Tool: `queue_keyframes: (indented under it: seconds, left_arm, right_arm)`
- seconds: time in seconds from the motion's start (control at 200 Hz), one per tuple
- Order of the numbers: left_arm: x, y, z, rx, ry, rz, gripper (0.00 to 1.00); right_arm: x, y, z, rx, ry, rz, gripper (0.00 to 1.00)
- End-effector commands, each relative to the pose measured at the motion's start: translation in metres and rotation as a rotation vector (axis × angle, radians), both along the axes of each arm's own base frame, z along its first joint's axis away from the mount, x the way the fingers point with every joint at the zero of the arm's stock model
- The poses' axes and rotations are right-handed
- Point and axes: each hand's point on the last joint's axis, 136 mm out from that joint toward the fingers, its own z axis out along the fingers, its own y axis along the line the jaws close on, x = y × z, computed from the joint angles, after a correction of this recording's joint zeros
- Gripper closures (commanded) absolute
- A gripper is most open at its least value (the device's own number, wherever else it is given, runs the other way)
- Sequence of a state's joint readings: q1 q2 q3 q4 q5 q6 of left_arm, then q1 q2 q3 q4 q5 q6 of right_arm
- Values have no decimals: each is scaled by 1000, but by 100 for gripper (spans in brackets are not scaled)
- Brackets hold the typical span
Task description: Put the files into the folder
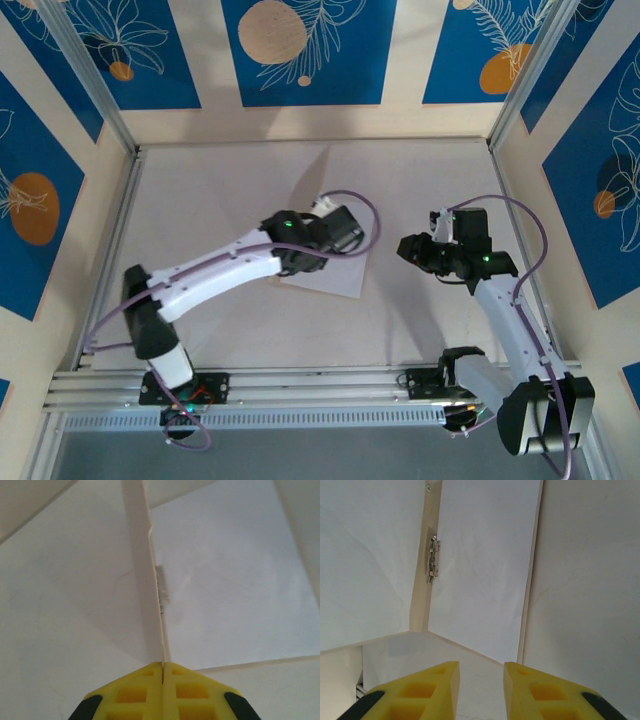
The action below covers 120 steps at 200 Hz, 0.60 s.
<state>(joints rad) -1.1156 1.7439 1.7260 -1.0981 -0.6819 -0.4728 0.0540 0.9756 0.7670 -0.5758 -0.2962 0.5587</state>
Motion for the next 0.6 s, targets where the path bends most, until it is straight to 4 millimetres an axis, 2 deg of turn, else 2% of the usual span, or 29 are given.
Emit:
queue_keyframes:
  seconds: [0.0, 0.08, 0.155, 0.295, 0.44, 0.595]
  left_arm:
    - [-13, -34, -16, -6, 57, -56, 100]
    - [-21, -61, -33, -62, 127, -100, 100]
    - [-26, -83, -52, -89, 202, -126, 100]
    - [-26, -105, -81, -103, 268, -117, 100]
    - [-15, -124, -94, -165, 285, -102, 100]
    - [9, -136, -104, -225, 289, -64, 100]
  right_arm:
    - [-2, -5, 18, 27, -22, -26, 70]
    - [-3, -18, 22, -15, -21, -88, 70]
    - [-2, -23, 31, -29, -42, -107, 70]
    - [-2, -31, 39, -37, -54, -149, 70]
    - [-6, -44, 35, -50, -29, -205, 70]
    - [-11, -52, 40, -82, -53, -237, 70]
